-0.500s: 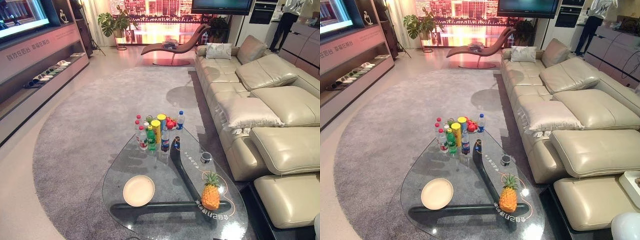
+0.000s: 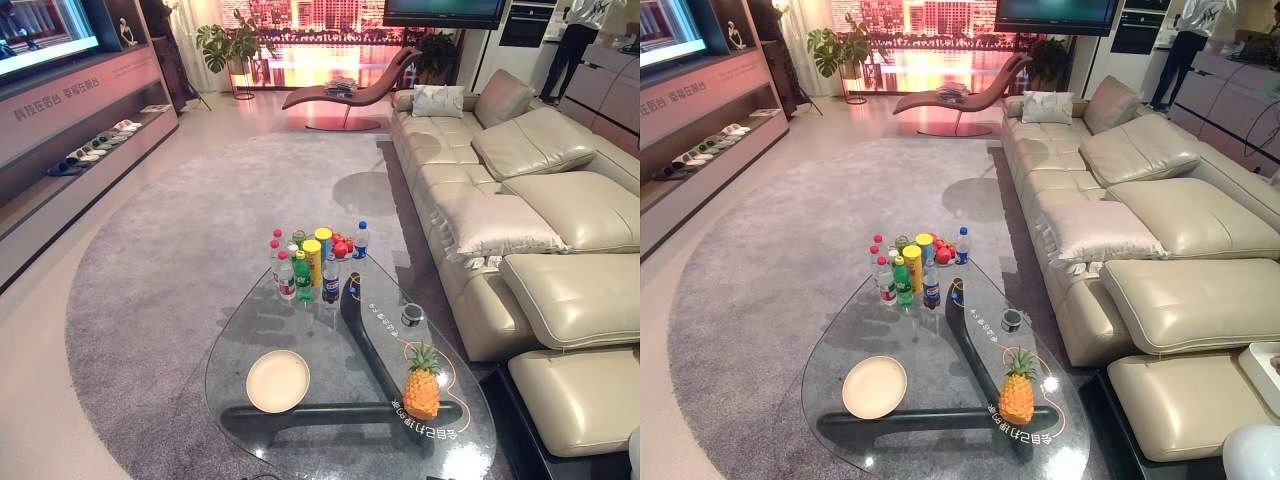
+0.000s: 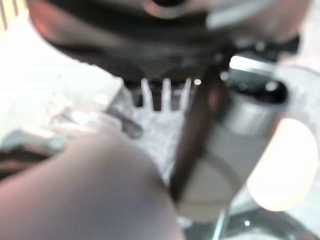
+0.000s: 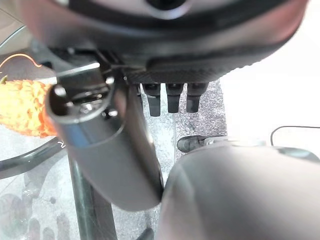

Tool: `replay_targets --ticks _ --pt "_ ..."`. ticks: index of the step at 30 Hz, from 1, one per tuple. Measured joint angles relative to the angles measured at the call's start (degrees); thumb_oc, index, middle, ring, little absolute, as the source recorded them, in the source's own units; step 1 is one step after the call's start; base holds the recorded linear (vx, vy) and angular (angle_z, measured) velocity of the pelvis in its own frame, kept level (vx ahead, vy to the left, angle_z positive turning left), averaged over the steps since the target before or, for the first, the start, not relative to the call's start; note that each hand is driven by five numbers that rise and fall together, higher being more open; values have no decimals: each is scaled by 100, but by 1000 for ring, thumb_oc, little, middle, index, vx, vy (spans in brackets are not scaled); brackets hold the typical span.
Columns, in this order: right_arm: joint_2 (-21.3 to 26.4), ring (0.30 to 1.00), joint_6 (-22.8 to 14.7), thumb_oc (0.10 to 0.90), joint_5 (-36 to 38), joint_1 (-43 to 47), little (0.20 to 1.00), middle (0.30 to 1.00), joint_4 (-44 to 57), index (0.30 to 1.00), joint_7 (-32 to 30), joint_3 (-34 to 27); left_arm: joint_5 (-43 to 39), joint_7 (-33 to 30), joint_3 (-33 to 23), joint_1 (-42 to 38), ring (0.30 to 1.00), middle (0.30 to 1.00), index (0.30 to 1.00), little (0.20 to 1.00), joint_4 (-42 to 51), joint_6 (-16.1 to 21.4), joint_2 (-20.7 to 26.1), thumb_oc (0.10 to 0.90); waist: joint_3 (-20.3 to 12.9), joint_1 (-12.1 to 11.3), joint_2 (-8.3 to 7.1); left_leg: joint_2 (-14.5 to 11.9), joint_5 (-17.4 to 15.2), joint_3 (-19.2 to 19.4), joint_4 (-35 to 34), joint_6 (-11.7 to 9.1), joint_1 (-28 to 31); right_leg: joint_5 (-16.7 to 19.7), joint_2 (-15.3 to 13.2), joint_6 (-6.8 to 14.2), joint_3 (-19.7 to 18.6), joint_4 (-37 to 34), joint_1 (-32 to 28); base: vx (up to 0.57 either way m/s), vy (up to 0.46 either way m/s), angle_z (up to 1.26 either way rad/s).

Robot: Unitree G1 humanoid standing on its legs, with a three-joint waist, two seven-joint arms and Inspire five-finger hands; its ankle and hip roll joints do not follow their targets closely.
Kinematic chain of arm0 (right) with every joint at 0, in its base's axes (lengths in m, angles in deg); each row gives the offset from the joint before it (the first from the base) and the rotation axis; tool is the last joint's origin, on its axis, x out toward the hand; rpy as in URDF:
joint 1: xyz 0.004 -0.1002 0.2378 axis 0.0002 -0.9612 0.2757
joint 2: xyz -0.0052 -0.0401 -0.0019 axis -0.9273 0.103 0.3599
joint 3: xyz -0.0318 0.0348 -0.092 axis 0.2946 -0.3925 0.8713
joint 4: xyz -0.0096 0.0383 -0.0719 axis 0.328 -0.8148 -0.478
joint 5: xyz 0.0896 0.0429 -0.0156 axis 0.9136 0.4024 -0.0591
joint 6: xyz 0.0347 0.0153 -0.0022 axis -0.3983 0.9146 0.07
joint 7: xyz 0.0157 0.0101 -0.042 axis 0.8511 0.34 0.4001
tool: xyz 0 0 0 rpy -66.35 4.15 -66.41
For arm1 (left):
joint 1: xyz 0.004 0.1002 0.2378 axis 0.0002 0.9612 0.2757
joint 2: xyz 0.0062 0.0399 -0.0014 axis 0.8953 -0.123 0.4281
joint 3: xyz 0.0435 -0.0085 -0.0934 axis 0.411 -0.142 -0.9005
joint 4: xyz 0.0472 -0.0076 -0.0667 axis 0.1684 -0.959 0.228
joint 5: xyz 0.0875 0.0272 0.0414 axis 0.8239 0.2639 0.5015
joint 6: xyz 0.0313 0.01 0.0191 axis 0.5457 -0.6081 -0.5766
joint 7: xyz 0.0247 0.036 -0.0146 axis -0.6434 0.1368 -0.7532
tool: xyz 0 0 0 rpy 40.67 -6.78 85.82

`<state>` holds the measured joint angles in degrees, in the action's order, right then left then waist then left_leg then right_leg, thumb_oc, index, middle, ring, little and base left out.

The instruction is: Pick up the fruit to the plate

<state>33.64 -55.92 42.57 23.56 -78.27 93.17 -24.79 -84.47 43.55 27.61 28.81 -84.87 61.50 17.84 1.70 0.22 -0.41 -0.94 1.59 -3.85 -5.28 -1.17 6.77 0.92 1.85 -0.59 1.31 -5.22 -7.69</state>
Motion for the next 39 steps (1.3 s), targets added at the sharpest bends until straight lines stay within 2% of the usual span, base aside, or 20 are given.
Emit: replay_targets --ticks 8,15,22,26,29,34,39 --pt "-2 900 8 800 -3 0 900 900 -4 900 -81 2 -2 -42 0 -5 900 900 900 900 2 -3 -1 800 35 -2 18 0 -17 0 0 -22 -17 -15 0 17 -6 0 42 0 0 0" --pt "-21 900 31 800 -4 35 900 900 -2 900 -621 -13 -79 -151 -3 -17 900 900 900 900 18 -4 -10 800 120 -1 14 0 18 0 7 -26 -94 1 0 -1 -7 2 85 0 0 0" --pt "-17 900 -32 800 0 43 900 900 -16 900 -1347 -25 -102 -150 -5 -118 900 900 900 900 46 11 -5 800 421 -1 -5 0 22 0 42 -31 -198 4 3 -3 -10 33 191 -36 -12 0" --pt "-10 900 -190 800 135 23 900 900 -18 900 -1677 -35 -127 -150 3 -266 900 900 900 900 125 50 25 800 710 2 0 11 35 -2 162 -50 -445 35 1 -5 -5 59 393 -113 -29 1" --pt "-5 900 -401 800 340 100 900 900 -12 900 -1982 -122 -241 -169 15 -477 900 900 900 900 149 77 69 800 1045 6 -36 21 45 -28 312 -66 -638 82 3 -11 7 86 534 -125 -35 3" --pt "7 900 -695 800 481 371 900 900 36 900 -2272 -146 -338 -388 26 -693 900 900 900 900 207 199 84 800 1423 0 -106 25 65 -52 409 -97 -853 137 14 -12 26 99 701 -90 -41 2" --pt "20 900 -1059 800 739 478 900 900 657 900 -2906 -262 -473 -405 217 -724 900 900 900 900 520 255 148 800 1722 -14 -131 47 71 -167 534 -107 -1108 167 12 -13 131 117 856 -36 -42 12"
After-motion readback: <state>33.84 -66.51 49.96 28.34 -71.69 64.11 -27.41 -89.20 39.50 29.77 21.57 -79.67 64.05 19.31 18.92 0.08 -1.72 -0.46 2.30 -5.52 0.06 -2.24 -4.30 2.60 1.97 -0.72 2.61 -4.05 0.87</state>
